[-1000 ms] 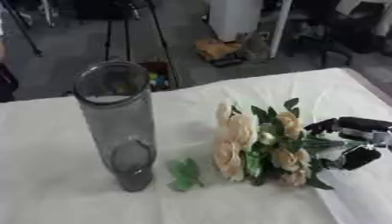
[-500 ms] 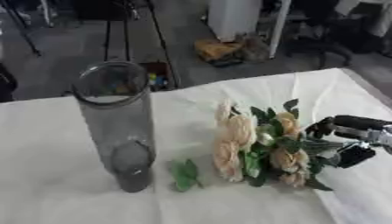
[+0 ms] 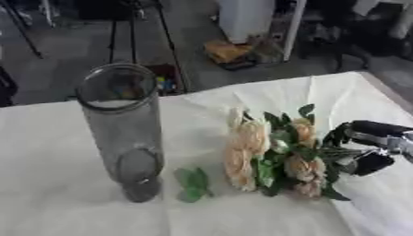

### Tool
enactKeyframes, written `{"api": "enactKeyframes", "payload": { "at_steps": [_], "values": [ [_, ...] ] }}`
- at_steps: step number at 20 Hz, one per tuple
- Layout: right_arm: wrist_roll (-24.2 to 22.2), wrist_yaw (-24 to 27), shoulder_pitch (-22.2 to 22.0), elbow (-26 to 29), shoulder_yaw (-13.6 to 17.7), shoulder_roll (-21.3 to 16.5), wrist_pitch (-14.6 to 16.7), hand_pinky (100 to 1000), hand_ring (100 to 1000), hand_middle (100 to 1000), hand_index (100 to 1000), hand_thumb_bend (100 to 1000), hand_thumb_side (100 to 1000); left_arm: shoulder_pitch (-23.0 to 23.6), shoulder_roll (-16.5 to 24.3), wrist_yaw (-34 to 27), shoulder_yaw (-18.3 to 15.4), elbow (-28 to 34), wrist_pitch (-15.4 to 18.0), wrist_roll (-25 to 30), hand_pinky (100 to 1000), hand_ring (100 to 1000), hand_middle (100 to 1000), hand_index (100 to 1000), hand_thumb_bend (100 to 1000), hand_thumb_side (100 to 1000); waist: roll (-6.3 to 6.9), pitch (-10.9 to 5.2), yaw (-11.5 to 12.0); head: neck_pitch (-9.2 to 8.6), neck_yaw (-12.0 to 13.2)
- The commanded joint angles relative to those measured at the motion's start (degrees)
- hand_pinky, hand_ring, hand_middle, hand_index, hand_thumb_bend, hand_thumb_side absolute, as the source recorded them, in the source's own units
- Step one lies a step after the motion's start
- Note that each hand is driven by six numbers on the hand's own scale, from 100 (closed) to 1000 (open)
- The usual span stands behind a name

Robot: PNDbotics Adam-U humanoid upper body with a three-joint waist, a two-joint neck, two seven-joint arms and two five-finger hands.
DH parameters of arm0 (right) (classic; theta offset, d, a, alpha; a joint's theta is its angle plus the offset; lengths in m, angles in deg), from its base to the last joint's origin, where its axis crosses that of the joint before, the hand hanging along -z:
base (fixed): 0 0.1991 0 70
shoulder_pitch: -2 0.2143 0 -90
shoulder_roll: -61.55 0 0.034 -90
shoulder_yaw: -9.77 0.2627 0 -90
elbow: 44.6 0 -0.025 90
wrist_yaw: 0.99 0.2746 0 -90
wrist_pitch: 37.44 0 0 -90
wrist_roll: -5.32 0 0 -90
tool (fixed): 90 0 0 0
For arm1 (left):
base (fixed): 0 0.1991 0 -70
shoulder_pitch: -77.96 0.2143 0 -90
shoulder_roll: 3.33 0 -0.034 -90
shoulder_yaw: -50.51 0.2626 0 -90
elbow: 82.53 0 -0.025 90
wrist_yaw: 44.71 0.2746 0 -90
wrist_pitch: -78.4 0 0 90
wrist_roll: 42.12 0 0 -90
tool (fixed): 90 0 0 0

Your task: Arrange flowers into the vase.

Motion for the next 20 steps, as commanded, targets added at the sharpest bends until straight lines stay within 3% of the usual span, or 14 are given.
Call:
{"api": "enactKeyframes", "payload": {
  "at_steps": [1,5,6,15,20],
  "values": [
    [-0.29,-0.19,-0.04,-0.33,-0.4,-0.68,0.05,713,617,523,725,399,327,-0.63,0.16,-0.05,0.05,0.7,-0.08,0.12,707,796,866,925,100,1000,-0.26,-0.81,0.03,-0.97,-0.25],
    [-0.31,-0.18,-0.05,-0.36,-0.4,-0.67,0.05,713,617,523,725,399,327,-0.63,0.15,-0.06,0.05,0.7,-0.09,0.15,707,796,866,925,100,1000,-0.26,-0.8,0.04,-0.98,-0.25],
    [-0.16,-0.13,0.03,-0.37,-0.35,-0.57,0.0,624,490,442,598,369,305,-0.66,0.15,-0.06,0.06,0.7,-0.1,0.16,707,797,867,926,100,1000,-0.29,-0.75,0.15,-1.03,-0.29],
    [1.95,-0.07,0.37,-1.27,-0.91,0.33,-0.8,523,407,349,511,337,300,-0.94,0.12,-0.18,0.08,0.7,-0.15,0.38,707,796,866,926,100,1000,-0.5,-0.49,0.85,-1.38,-0.48],
    [2.76,0.45,0.57,-1.74,-0.87,0.75,-1.19,451,319,266,432,263,329,-0.99,0.11,-0.16,0.1,0.7,-0.18,0.46,707,792,867,927,100,1000,-0.56,-0.31,0.87,-1.4,-0.53]
  ]
}}
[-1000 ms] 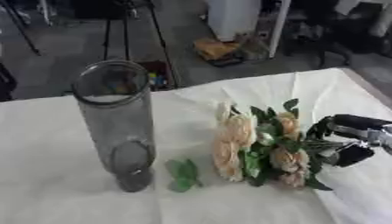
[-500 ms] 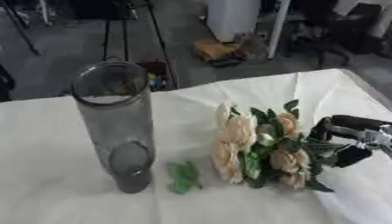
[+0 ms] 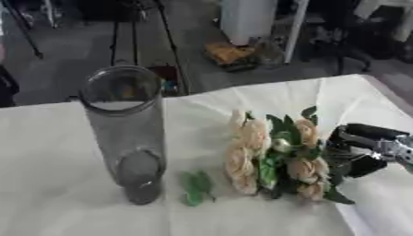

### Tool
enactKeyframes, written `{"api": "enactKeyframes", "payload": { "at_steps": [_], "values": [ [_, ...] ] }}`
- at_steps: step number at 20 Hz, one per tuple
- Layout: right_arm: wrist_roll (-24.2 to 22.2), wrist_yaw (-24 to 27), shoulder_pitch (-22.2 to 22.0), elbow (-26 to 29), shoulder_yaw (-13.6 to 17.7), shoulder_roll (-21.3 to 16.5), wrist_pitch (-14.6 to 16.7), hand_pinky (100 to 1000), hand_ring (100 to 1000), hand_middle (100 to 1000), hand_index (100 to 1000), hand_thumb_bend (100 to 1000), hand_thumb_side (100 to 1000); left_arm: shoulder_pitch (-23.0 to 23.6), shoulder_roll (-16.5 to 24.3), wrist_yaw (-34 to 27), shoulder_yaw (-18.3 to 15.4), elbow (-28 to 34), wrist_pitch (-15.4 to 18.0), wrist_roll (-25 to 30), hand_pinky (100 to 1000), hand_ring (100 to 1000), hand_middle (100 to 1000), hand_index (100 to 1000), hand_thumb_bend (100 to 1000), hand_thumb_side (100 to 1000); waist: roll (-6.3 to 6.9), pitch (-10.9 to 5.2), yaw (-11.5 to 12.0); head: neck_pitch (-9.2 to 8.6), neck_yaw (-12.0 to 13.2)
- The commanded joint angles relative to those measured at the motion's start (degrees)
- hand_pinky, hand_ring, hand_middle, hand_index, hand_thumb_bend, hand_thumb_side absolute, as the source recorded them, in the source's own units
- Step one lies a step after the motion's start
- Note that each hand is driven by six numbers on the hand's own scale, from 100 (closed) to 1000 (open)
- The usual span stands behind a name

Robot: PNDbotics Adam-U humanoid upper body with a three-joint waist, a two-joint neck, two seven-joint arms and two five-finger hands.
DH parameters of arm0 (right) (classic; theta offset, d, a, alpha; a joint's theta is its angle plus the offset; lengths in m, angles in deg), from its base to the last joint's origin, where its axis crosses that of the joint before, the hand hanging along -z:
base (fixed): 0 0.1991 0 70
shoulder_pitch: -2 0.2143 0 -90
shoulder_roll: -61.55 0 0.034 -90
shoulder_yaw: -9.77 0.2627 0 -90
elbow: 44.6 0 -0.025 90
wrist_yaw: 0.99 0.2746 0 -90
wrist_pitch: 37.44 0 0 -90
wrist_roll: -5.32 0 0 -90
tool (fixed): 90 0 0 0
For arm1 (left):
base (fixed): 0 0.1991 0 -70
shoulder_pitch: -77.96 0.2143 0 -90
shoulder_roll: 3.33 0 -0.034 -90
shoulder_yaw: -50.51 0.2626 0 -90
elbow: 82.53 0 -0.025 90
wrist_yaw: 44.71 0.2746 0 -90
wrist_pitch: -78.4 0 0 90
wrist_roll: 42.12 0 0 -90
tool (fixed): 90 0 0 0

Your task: Arrange flowers into the vase.

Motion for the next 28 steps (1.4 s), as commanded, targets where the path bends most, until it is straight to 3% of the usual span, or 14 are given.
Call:
{"api": "enactKeyframes", "payload": {
  "at_steps": [1,4,9,10,12,20,28],
  "values": [
    [0.6,0.54,0.1,-0.83,-0.36,-0.35,-0.38,444,308,255,422,253,335,-0.86,0.11,-0.16,0.11,0.7,0.02,0.21,707,792,867,927,100,1000,-0.15,-0.78,-0.01,-0.77,-0.18],
    [1.41,1.27,0.34,-0.95,-0.37,-0.04,-0.68,408,245,192,377,186,374,-0.85,0.1,-0.14,0.11,0.7,0.0,0.24,707,790,867,927,100,1000,-0.11,-0.74,-0.07,-0.8,-0.24],
    [2.51,1.93,0.49,-0.87,-0.54,0.05,-1.11,405,239,184,370,181,377,-0.83,0.1,-0.13,0.13,0.7,-0.03,0.32,707,790,867,927,100,1000,-0.11,-0.75,-0.13,-0.77,-0.25],
    [2.81,2.21,0.79,-0.68,-0.17,0.13,-1.24,340,150,100,234,126,413,-0.78,0.11,-0.12,0.14,0.7,-0.05,0.37,707,789,867,929,100,1000,-0.11,-0.85,-0.27,-0.73,-0.22],
    [4.11,3.23,1.09,-0.34,0.49,0.17,-1.53,309,116,100,201,104,435,-0.75,0.13,-0.1,0.14,0.7,-0.1,0.49,707,789,867,929,100,1000,-0.13,-0.93,-0.45,-0.77,-0.24],
    [11.19,5.59,1.2,0.26,0.61,-0.04,-2.02,205,100,100,140,147,437,-0.65,0.14,-0.18,0.16,0.7,-0.24,0.79,708,789,867,930,100,1000,-0.23,-1.17,-0.72,-0.71,-0.3],
    [15.97,7.83,0.51,1.15,0.61,-1.01,-1.85,176,100,100,115,191,405,-0.52,0.28,-0.16,0.12,0.7,-0.45,1.05,708,789,868,931,100,1000,-0.44,-1.56,-1.22,-0.4,-0.13]
  ]
}}
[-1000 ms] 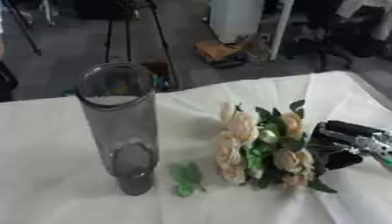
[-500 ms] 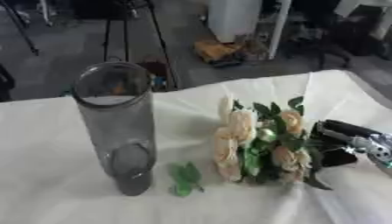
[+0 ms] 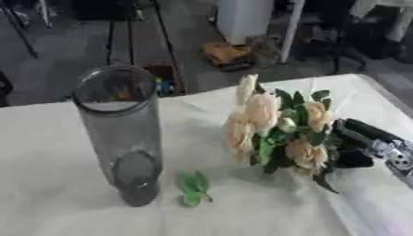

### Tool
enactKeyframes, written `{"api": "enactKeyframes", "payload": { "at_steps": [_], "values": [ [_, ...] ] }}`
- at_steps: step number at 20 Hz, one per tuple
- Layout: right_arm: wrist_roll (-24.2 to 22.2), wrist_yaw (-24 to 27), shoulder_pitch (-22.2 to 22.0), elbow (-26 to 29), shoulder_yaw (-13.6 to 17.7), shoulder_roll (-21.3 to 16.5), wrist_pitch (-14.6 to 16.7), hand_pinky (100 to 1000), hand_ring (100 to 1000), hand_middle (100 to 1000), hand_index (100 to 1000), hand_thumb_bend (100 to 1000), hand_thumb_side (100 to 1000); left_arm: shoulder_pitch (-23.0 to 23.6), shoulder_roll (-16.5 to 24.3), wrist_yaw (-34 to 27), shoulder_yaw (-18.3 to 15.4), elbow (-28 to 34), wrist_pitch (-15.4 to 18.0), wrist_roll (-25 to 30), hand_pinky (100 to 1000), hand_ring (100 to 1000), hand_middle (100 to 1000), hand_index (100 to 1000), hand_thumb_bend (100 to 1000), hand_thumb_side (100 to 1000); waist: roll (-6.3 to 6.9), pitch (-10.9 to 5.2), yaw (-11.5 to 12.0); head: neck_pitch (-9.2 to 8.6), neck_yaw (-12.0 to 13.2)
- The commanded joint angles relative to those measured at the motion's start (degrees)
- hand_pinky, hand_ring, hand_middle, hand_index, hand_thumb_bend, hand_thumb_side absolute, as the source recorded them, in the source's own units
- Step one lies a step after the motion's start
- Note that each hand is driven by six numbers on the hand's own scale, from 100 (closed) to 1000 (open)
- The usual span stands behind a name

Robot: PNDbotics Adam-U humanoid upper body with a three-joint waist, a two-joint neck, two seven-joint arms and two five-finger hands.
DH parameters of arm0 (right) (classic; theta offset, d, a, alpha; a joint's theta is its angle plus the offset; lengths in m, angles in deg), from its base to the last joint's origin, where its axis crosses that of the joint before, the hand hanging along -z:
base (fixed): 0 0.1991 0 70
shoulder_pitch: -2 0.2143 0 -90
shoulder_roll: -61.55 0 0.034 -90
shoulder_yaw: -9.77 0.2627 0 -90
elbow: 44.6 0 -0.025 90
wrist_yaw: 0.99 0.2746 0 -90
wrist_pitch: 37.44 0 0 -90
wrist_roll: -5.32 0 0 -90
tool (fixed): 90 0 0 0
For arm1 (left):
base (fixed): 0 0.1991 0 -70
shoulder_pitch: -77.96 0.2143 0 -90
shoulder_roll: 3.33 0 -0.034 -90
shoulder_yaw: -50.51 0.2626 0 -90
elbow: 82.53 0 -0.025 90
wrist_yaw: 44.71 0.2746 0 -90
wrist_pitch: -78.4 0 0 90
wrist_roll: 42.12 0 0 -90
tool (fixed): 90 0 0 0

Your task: Arrange flowers into the vase.

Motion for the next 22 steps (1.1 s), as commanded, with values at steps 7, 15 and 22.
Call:
{"api": "enactKeyframes", "payload": {
  "at_steps": [7,15,22],
  "values": [
    [2.59,4.42,-0.19,3.45,2.03,-3.42,0.12,146,100,100,102,188,402,-0.46,0.35,-0.1,0.06,0.7,-0.2,0.17,708,788,868,930,100,1000,-0.67,-1.92,-0.51,-0.04,0.2],
    [7.41,10.83,-0.38,8.35,4.58,-3.65,-2.13,100,100,100,100,173,440,-0.42,0.43,-0.02,-0.04,0.7,-0.24,0.12,707,788,867,931,100,1000,-0.89,-2.25,-0.67,0.31,0.47],
    [11.61,16.87,0.03,14.43,6.72,-4.0,-7.54,100,100,100,100,166,415,-0.32,0.54,-0.02,-0.1,0.7,-0.33,0.04,706,787,866,930,100,1000,-1.11,-2.69,-0.81,0.76,1.18]
  ]
}}
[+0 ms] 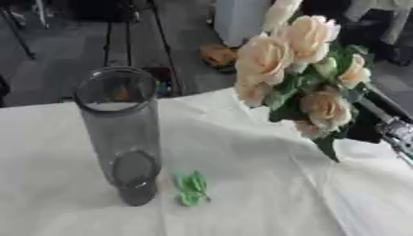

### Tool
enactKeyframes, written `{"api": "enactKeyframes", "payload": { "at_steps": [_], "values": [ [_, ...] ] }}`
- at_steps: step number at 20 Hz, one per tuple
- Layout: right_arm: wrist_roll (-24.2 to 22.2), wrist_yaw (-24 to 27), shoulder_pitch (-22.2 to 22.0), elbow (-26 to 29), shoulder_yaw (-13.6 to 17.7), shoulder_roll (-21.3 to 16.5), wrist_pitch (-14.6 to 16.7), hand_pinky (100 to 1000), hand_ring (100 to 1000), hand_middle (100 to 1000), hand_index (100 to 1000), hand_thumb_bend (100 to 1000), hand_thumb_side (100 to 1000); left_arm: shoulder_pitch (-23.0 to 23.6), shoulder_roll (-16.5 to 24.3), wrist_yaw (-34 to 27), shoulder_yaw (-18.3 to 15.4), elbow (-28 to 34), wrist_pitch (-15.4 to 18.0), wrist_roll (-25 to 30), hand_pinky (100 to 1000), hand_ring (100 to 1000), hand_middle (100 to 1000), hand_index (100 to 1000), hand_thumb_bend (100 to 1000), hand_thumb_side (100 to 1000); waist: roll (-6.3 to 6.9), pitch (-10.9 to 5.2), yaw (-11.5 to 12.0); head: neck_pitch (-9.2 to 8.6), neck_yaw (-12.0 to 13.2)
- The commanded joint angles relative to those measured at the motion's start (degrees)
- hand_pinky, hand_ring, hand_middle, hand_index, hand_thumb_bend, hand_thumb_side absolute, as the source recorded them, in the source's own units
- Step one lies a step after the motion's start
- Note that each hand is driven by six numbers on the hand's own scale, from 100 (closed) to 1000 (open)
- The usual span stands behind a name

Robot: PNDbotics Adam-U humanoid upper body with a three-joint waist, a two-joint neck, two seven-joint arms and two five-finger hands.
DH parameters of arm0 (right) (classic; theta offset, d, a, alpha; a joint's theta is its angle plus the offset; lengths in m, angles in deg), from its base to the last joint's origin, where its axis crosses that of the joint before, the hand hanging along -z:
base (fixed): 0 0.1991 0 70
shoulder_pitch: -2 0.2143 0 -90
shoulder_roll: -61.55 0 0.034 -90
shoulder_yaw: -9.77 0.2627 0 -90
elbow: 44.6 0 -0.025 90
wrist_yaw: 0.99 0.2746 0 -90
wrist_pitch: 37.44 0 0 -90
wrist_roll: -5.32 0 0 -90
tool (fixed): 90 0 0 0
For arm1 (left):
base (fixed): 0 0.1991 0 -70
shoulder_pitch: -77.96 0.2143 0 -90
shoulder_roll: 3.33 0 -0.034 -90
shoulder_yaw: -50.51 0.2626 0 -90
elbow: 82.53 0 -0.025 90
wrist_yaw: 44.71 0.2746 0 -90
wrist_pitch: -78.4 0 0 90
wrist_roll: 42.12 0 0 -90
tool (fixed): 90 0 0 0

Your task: Arrange flowers into the vase.

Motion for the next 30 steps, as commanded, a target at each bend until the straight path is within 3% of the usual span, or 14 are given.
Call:
{"api": "enactKeyframes", "payload": {
  "at_steps": [1,11,21,27,28,30],
  "values": [
    [1.66,3.17,1.18,3.39,1.97,-2.88,-2.68,100,100,100,100,167,401,-0.39,0.55,-0.02,-0.1,0.7,-0.19,-0.05,706,787,866,930,100,1000,-0.37,-1.76,-0.16,0.27,0.43],
    [4.67,12.22,4.16,10.59,2.8,-1.99,-11.73,100,100,100,100,165,383,-0.32,0.67,-0.19,-0.11,0.7,-0.27,-0.05,705,786,865,930,100,1000,-0.87,-2.7,-0.09,0.78,1.88],
    [9.86,21.07,10.73,16.17,3.36,0.3,-20.48,100,100,100,100,165,377,-0.3,0.74,-0.34,0.11,0.7,-0.34,0.15,704,786,865,930,100,1000,-1.63,-3.02,0.81,1.45,2.5],
    [12.51,26.43,15.82,16.59,3.19,2.25,-22.9,100,100,100,100,166,372,-0.36,0.86,-0.49,0.31,0.7,-0.33,0.38,704,786,864,929,100,1000,-2.3,-3.15,1.74,1.77,2.45],
    [12.83,27.29,16.86,16.49,3.14,2.67,-23.0,100,100,100,100,208,376,-0.37,0.88,-0.51,0.35,0.7,-0.33,0.43,704,786,865,929,100,1000,-2.43,-3.16,1.93,1.8,2.49],
    [13.57,29.06,18.89,16.34,2.98,3.49,-22.96,100,100,100,100,167,368,-0.4,0.93,-0.55,0.44,0.7,-0.33,0.54,704,786,864,929,100,1000,-2.7,-3.17,2.31,1.89,2.51]
  ]
}}
